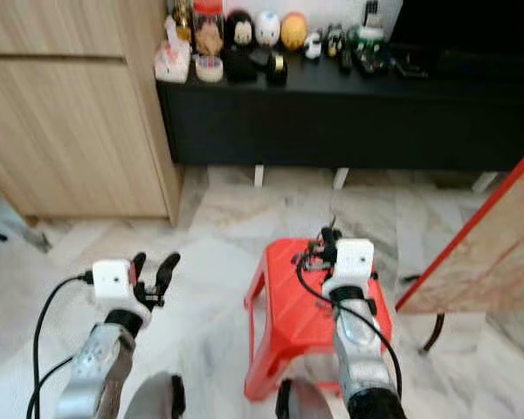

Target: Hang keys on a hook

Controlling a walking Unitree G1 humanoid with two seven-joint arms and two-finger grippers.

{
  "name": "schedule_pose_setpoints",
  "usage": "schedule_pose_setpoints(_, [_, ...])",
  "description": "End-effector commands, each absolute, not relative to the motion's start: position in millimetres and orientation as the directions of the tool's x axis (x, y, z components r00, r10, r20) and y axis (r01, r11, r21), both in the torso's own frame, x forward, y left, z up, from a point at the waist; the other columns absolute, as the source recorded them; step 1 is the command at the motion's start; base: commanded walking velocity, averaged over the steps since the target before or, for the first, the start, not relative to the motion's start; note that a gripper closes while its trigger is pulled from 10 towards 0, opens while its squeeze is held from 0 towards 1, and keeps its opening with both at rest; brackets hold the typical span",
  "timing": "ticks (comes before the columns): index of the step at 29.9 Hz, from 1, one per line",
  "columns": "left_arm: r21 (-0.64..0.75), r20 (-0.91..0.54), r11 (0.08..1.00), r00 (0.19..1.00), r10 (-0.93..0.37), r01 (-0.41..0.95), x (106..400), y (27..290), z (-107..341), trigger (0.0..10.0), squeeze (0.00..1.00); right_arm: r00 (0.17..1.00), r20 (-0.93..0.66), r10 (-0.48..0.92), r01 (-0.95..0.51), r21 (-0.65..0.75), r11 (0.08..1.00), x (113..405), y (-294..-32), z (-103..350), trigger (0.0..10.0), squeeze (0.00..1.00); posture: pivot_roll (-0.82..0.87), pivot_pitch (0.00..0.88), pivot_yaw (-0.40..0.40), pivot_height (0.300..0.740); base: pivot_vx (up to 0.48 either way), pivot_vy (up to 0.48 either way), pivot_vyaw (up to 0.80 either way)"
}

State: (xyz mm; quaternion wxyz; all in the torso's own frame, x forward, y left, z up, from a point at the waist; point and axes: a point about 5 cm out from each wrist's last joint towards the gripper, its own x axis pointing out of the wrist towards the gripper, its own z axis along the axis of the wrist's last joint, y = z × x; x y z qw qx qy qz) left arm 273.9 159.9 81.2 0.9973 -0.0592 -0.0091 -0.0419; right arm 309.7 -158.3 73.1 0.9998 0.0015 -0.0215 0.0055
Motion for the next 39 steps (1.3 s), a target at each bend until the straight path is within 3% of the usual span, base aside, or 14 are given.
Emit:
schedule_pose_setpoints(1, [-0.123, 0.031, 0.988, 0.996, -0.087, 0.090, 275.5, 156.9, 80.3, 10.0, 0.00, 0.999, 0.046, -0.009, 0.008, 0.018, 1.000, 309.7, -162.5, 76.2, 10.0, 0.00, 0.04, 0.004, -0.114, 0.667, 0.000, 0.000, 0.00])
schedule_pose_setpoints(12, [-0.114, 0.039, 0.989, 0.995, -0.095, 0.099, 275.3, 158.1, 77.1, 10.0, 0.00, 0.999, 0.037, -0.001, -0.002, 0.070, 0.998, 303.7, -155.6, 76.1, 10.0, 0.00, 0.05, 0.000, -0.105, 0.740, 0.000, 0.000, 0.00])
schedule_pose_setpoints(39, [-0.116, 0.022, 0.988, 0.995, -0.102, 0.104, 265.9, 158.8, 67.1, 10.0, 0.00, 0.999, -0.016, -0.037, 0.038, 0.061, 0.997, 283.6, -164.6, 66.7, 10.0, 0.00, 0.04, 0.000, -0.099, 0.740, 0.000, 0.000, 0.00])
